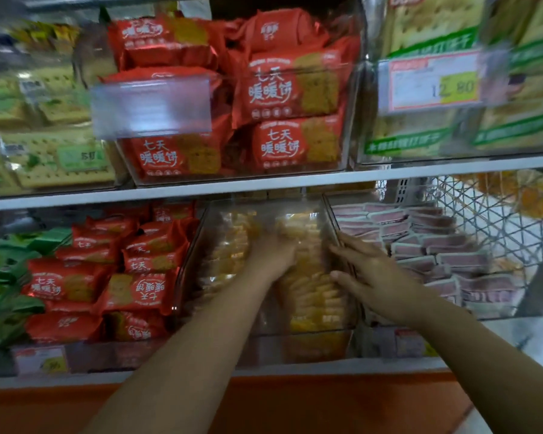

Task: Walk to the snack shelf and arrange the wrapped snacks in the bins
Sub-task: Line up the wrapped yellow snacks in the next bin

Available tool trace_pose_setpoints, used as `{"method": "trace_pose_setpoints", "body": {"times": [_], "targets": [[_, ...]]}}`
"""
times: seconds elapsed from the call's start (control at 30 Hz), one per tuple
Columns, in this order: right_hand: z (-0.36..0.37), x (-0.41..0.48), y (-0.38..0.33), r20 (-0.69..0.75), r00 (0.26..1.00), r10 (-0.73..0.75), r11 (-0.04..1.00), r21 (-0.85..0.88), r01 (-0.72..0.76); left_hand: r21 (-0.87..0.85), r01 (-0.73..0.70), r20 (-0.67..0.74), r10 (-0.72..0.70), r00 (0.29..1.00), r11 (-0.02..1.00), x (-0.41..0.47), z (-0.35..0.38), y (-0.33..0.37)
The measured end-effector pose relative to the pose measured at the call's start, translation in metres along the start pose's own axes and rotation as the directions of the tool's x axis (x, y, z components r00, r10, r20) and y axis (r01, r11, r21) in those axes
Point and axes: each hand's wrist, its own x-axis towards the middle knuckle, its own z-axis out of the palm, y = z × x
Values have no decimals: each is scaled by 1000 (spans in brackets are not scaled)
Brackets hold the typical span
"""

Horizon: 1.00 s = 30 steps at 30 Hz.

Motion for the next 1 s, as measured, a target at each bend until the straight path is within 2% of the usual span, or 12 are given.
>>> {"method": "trace_pose_setpoints", "body": {"times": [0.2,0.3,0.4,0.6,1.0], "targets": [[1,5,8,30,1000,-4,983,181,-2,17,5,-64,-4,998,1000,24,18,-16],[1,6,9,58,998,37,971,234,-50,115,-4,-6,4,1000,993,18,20,-13],[0,6,6,89,992,91,966,236,-109,106,-33,37,29,999,994,20,21,-17],[-1,10,0,31,998,63,957,283,-69,52,-87,111,81,991,995,17,22,-15],[2,9,8,50,997,62,942,328,-75,57,-101,213,86,973,993,14,22,-8]]}}
